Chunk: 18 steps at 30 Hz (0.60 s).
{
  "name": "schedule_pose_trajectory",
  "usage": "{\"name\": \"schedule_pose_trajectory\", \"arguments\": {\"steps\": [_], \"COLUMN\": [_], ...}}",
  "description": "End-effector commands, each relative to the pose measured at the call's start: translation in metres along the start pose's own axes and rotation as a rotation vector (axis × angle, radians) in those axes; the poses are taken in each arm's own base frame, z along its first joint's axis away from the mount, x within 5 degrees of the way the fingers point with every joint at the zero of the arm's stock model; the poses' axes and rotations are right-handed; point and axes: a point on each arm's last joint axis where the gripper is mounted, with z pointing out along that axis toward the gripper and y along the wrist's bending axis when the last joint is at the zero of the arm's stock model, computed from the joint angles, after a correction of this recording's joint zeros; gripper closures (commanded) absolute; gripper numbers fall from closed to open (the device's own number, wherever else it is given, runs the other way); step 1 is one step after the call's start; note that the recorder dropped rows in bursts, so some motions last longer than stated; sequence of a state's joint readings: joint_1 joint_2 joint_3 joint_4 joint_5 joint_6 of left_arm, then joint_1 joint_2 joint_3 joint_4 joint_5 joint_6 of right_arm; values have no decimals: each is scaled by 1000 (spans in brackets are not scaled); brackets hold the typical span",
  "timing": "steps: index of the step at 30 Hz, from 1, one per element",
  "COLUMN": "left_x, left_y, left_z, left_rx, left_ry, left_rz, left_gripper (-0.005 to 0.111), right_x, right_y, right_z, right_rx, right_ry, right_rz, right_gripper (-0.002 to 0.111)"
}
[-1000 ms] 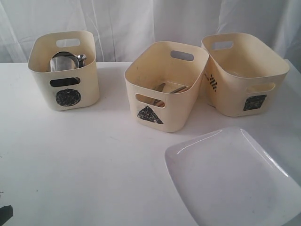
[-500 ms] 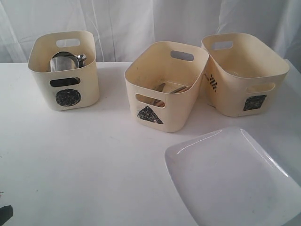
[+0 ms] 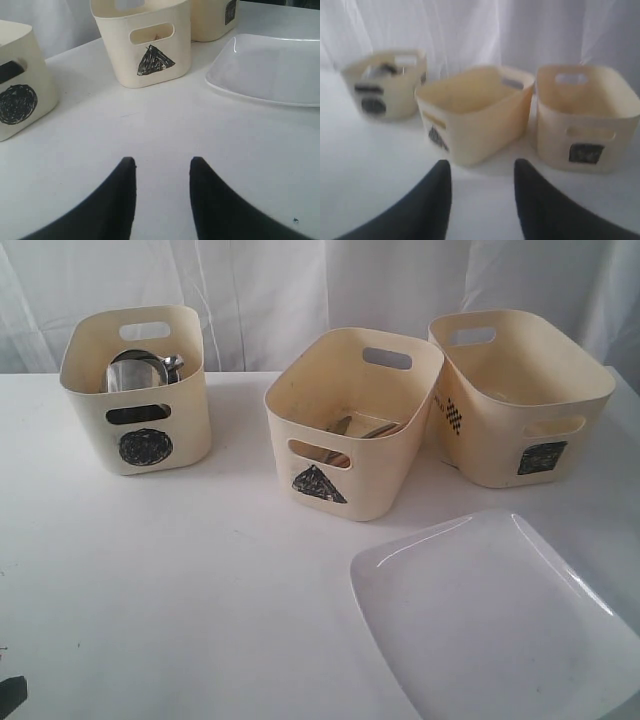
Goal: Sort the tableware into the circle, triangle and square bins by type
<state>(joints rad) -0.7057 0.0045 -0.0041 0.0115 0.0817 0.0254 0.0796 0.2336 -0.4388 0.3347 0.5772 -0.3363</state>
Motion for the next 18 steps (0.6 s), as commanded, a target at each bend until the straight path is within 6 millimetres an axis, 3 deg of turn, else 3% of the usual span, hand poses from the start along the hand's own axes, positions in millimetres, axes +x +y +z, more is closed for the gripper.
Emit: {"name": "schedule_pose_trajectory", "arguments": {"steps": [1,10,18], "left_x": [1,1,1], "left_y": [-1,-1,-1], "left_z": [0,0,0], "left_rx": [7,7,7], "left_ry": [-7,-7,-7], "left_rz": [-8,-8,-8], "left_gripper": [65,65,65], "right_x": [-8,-15,1], "right_y": [-1,-5,-2], "right_z": [26,85,106], "right_rx": [-105,-254,-244], "right_ry": [297,580,748], "right_rz": [-218,-326,-402], "right_gripper": [63,63,63]}}
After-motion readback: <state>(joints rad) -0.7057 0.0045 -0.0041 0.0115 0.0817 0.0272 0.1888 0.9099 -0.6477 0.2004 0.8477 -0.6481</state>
